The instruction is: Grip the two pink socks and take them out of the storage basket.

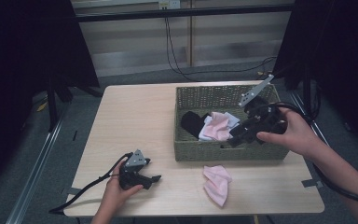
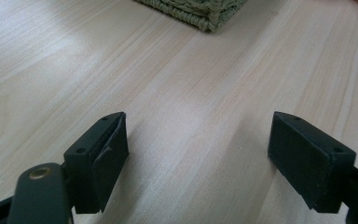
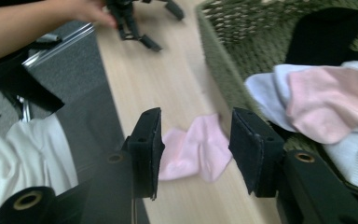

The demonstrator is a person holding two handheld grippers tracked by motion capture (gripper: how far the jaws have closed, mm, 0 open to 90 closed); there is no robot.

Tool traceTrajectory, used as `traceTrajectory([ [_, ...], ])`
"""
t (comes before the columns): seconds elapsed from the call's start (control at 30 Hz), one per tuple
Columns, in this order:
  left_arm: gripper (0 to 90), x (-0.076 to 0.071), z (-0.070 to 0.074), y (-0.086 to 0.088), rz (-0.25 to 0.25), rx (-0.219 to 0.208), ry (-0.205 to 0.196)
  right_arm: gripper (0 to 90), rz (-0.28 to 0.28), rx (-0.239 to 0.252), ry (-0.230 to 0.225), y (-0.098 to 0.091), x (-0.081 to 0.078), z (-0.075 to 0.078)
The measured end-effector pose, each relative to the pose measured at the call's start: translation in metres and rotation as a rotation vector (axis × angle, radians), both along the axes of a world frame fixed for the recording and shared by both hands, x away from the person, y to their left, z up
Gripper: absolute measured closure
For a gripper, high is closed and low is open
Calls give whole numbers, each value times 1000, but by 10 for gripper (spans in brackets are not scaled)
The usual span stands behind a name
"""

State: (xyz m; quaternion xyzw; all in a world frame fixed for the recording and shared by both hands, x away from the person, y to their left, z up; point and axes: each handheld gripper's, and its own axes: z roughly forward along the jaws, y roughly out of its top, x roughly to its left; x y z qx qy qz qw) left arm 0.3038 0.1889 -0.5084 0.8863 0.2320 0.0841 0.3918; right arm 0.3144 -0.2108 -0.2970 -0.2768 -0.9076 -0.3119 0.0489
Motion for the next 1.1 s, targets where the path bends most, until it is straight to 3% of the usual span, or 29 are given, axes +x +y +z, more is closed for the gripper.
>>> traceTrajectory([
  [0.07,198,0,0,0,0,0,0,526,-15,-10,1,-1,3,-2],
  [0.17,198,0,0,0,0,0,0,492,-93,-34,6,-8,25,-17],
  [0.4,198,0,0,0,0,0,0,473,-190,-91,4,-12,54,-42],
  [0.63,198,0,0,0,0,0,0,459,-234,-136,-10,-9,72,-59],
  [0.87,198,0,0,0,-1,1,-1,430,-255,-214,-26,6,88,-91],
  [1.1,198,0,0,0,-2,0,0,416,-276,-234,-48,12,101,-98],
])
